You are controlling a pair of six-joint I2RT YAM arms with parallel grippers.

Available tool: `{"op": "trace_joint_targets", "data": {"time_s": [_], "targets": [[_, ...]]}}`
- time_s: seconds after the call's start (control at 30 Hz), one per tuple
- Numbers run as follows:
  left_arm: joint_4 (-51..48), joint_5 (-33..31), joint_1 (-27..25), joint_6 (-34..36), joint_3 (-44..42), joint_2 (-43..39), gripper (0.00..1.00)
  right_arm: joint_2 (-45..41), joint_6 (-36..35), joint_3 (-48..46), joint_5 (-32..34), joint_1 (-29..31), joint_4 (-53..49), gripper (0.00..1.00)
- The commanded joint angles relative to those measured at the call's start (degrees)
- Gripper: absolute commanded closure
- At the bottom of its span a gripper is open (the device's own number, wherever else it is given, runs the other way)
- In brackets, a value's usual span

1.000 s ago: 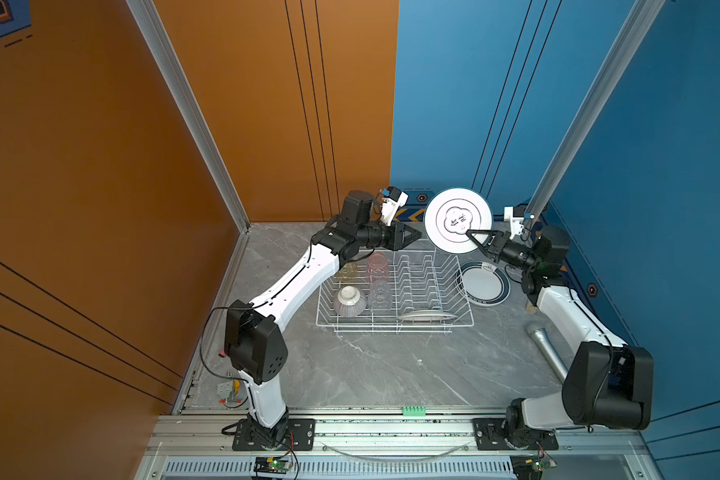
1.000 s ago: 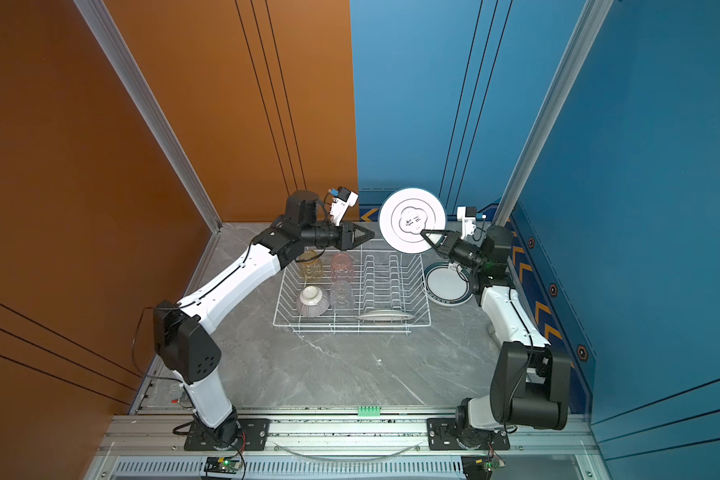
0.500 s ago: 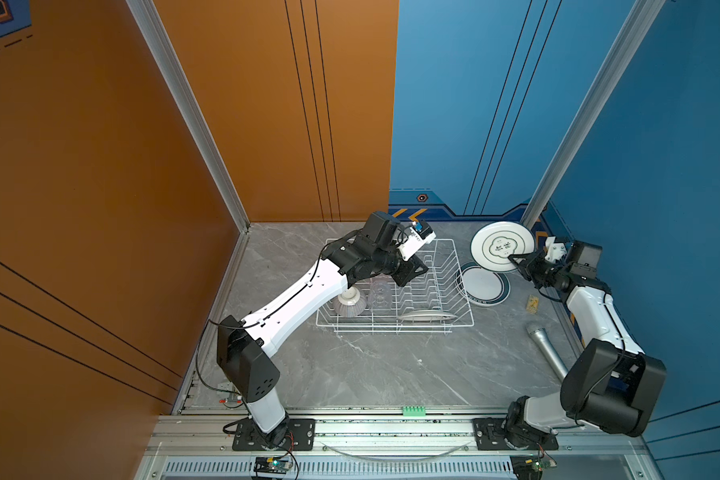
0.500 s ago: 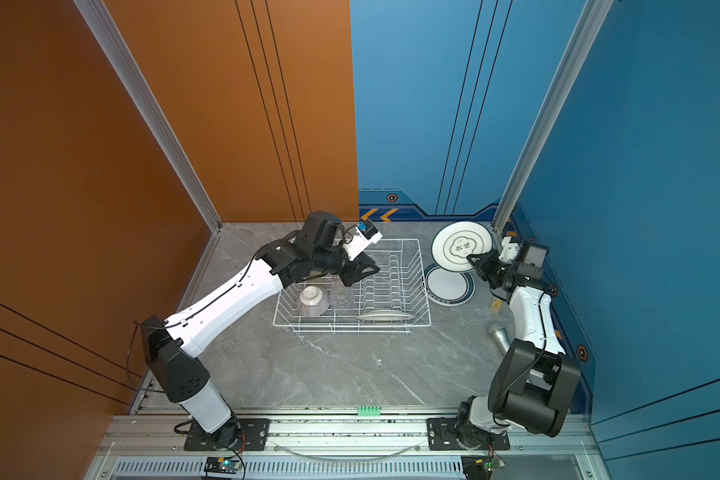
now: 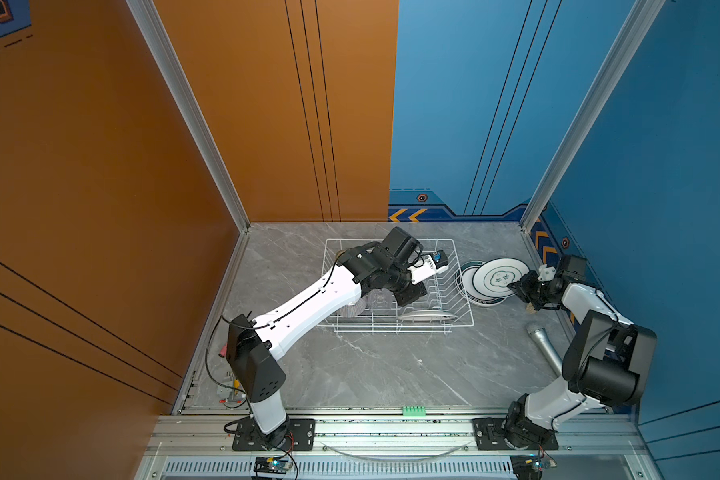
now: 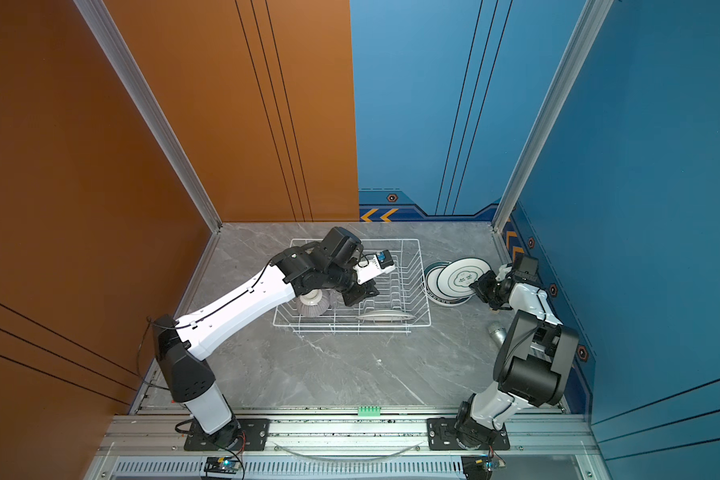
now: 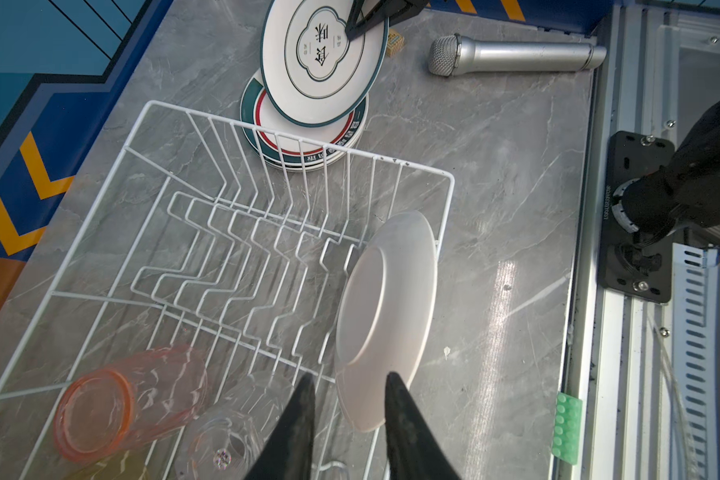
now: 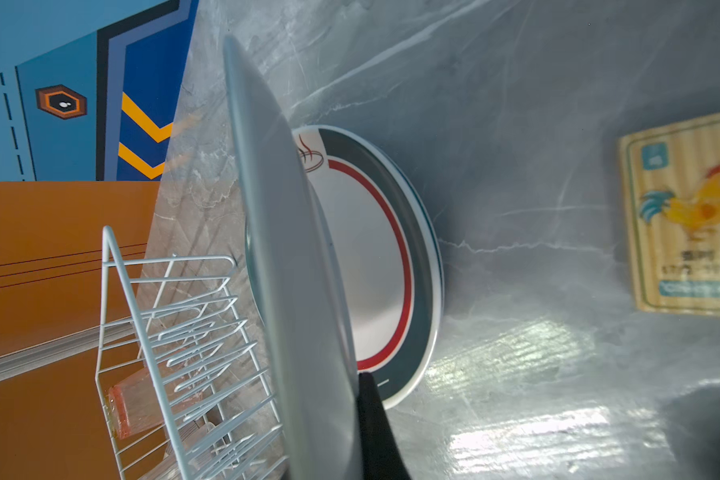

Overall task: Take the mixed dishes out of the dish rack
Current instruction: 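Carry the plate onto the plate stack with the right gripper while the left releases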

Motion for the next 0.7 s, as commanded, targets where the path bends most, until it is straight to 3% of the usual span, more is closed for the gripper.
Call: {"op": "trace_joint_targets", "data": {"time_s": [0.0, 0.5, 0.67], "targets": [[-3.99, -3.09, -0.59, 2.35, 2.59, 1.83, 0.7, 0.79, -1.56, -0.16, 0.44, 0.38, -0.57, 1.0], [-5.03, -4.22, -1.35, 3.29, 3.2, 2.94, 0.7, 5.0, -2.58, 0.45, -2.47, 0.65, -2.02, 1.0], [-4.99, -4.6, -1.41, 3.38, 3.23, 3.16, 0.7, 5.96, -4.0, 1.26, -2.3, 0.65, -4.4, 0.88]]}}
